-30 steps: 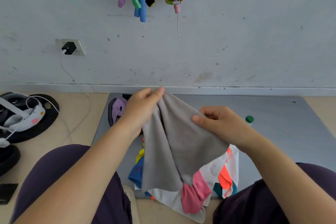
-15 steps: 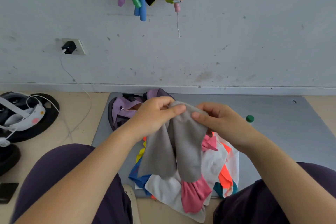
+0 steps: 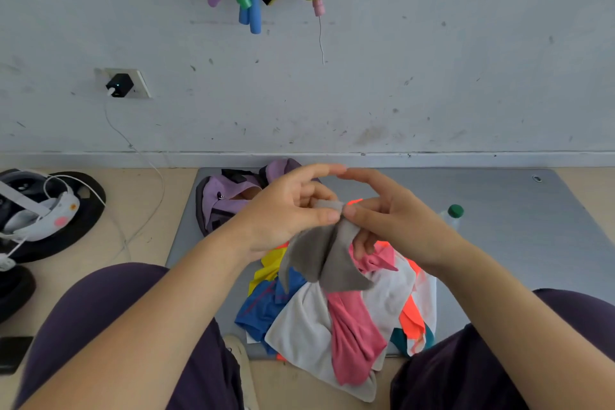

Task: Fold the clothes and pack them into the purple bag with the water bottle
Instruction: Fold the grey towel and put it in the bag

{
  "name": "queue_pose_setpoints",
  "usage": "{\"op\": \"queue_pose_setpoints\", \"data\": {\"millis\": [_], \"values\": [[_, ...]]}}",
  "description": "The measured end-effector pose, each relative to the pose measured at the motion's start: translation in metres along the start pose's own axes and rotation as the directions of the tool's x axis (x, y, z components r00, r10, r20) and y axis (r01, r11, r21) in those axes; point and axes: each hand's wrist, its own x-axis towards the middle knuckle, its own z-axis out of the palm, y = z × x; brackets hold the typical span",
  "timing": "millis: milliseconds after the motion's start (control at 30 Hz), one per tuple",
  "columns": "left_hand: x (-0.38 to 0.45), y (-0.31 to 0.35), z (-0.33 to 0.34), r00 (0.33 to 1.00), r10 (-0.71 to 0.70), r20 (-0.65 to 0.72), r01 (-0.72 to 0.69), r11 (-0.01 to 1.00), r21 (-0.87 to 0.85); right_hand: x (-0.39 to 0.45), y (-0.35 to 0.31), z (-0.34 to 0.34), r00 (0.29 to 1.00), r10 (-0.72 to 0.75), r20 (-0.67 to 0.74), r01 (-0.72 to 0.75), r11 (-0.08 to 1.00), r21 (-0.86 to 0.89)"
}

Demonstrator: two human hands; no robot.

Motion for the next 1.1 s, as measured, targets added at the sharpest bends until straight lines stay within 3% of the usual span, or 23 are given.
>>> {"op": "queue_pose_setpoints", "data": {"millis": [200,367,467,633,800,900,1000,1100], "values": [[0.003,0.003,-0.006,0.995,0.022,-0.098,-0.029,0.997,-0.069,0.0,-0.004,-0.005,1.0,0.002,-0.002,-0.002,1.0,-0.006],[-0.001,0.003,-0.015,0.99,-0.125,-0.07,0.134,0.98,0.15,0.001,-0.003,-0.006,0.998,-0.01,-0.06,0.007,0.998,-0.064],[-0.002,0.004,-0.016,0.99,-0.119,-0.078,0.129,0.984,0.125,0.001,-0.003,-0.006,0.998,-0.009,-0.061,0.002,0.995,-0.101],[-0.004,0.004,-0.011,0.989,-0.146,0.022,0.144,0.985,0.096,0.002,0.0,-0.006,0.996,-0.012,-0.091,0.003,0.995,-0.099],[0.0,0.001,-0.011,0.974,-0.133,-0.182,0.143,0.989,0.043,0.002,0.0,-0.007,0.991,-0.019,-0.132,0.005,0.995,-0.101],[0.004,0.0,-0.013,0.944,-0.129,-0.303,0.122,0.992,-0.04,-0.001,-0.004,-0.009,0.999,-0.011,-0.034,0.01,1.0,-0.021],[0.005,-0.002,-0.012,0.943,-0.13,-0.308,0.111,0.991,-0.08,-0.005,-0.008,-0.008,0.997,-0.012,0.078,0.011,1.0,0.014],[0.005,-0.003,-0.011,0.948,-0.158,-0.277,0.131,0.985,-0.112,-0.004,-0.01,-0.004,0.999,-0.043,-0.025,0.041,0.997,-0.067]]}}
